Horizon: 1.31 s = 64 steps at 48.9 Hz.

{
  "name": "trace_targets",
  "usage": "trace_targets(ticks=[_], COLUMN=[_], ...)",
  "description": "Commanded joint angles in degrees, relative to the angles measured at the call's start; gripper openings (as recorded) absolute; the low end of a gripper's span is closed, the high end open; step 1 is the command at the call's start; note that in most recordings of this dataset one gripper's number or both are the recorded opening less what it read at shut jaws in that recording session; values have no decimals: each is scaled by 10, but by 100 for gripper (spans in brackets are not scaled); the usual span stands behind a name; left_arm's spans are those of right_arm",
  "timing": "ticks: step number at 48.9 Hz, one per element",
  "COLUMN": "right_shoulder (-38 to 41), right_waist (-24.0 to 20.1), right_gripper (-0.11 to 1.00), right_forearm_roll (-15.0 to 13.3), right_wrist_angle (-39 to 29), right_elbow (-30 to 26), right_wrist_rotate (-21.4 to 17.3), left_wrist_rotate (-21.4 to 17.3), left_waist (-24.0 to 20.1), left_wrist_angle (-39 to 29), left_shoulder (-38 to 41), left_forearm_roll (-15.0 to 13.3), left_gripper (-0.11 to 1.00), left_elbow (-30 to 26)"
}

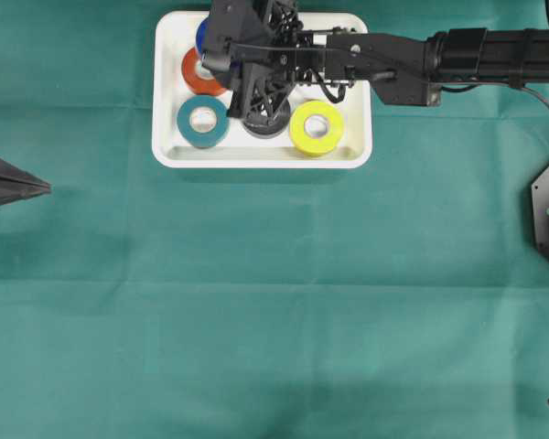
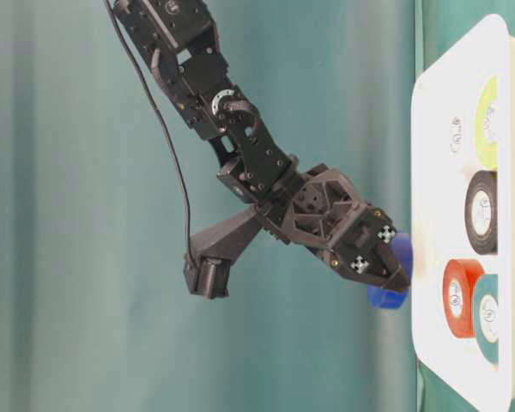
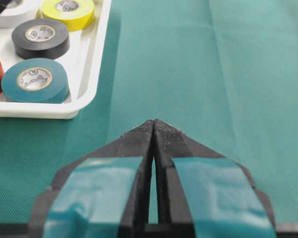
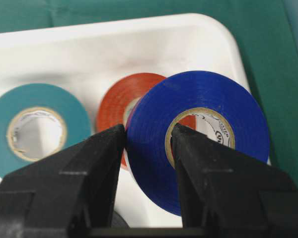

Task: Put the tape into the white case with the right arm.
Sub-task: 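Lift the blue tape and carry it into the tray's upper middle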

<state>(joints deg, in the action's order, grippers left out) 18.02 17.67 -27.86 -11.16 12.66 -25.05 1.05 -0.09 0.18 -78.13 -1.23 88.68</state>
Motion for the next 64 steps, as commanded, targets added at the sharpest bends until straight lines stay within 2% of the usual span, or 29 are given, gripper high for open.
trace_targets(ticks=[1,22,31,60,64], right_shoulder=[-33,-91,-89,-82,-82], right_waist=[4,16,15,16,15], right_gripper=[2,2,2,2,15], right_forearm_roll=[-2,-2,-2,-2,-2], right_wrist_angle=[3,22,43,42,42], right_elbow=[-1,82,85,85,85], right_wrist_rotate=[0,-1,0,-2,-2], left_wrist_rotate=[0,0,0,0,0], left_waist=[-1,-1,-1,0,-1], left_wrist_angle=[3,3,3,3,3], left_shoulder=[5,4,5,5,4], left_forearm_roll=[-1,-1,-1,-1,-1], left_gripper=[0,0,0,0,0], left_elbow=[-6,-6,-6,-6,-6])
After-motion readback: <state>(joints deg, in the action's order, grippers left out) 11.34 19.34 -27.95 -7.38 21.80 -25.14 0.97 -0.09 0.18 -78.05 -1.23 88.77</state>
